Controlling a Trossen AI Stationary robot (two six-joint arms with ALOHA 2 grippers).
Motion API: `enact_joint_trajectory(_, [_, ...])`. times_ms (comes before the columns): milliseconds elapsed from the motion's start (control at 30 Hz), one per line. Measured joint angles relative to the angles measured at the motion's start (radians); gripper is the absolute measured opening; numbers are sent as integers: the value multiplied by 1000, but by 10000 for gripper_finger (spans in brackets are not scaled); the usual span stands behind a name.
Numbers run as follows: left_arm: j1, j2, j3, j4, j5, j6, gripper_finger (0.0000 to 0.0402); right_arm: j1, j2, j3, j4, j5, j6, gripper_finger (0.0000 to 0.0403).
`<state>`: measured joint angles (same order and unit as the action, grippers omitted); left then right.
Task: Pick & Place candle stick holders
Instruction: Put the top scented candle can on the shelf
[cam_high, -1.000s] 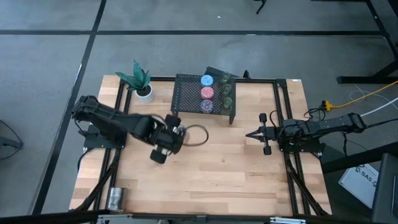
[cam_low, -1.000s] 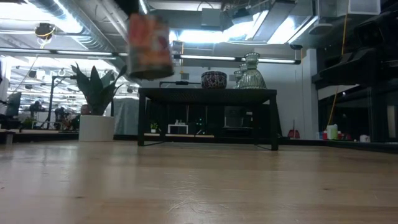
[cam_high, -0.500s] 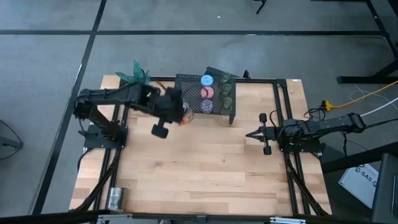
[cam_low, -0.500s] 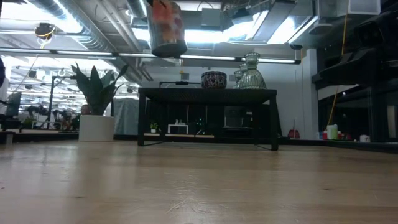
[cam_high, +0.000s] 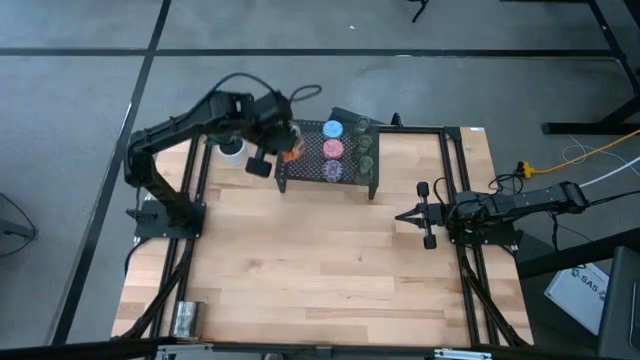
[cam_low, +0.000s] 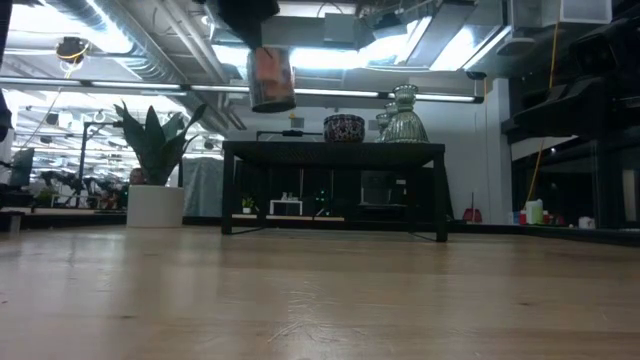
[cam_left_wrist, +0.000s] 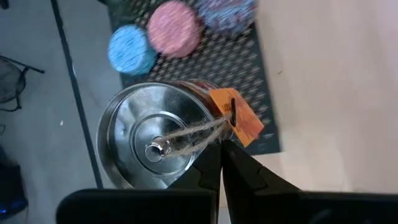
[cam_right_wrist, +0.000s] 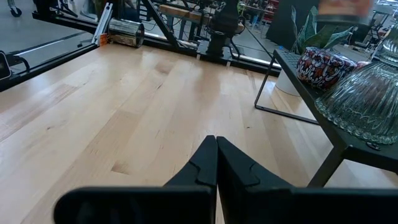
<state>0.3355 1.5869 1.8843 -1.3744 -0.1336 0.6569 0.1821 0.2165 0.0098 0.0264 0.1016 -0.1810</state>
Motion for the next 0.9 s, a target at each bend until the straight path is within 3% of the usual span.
enact_joint_trajectory(333, [199, 118, 0, 101, 102, 224, 1, 0, 0, 0, 0, 0, 0, 3])
enact_joint_trajectory(600, [225, 221, 1, 133, 185, 278, 1, 0, 0, 0, 0, 0, 0, 3])
enact_joint_trajectory(900, [222, 237, 4, 149, 174, 268, 2, 0, 0, 0, 0, 0, 0, 3])
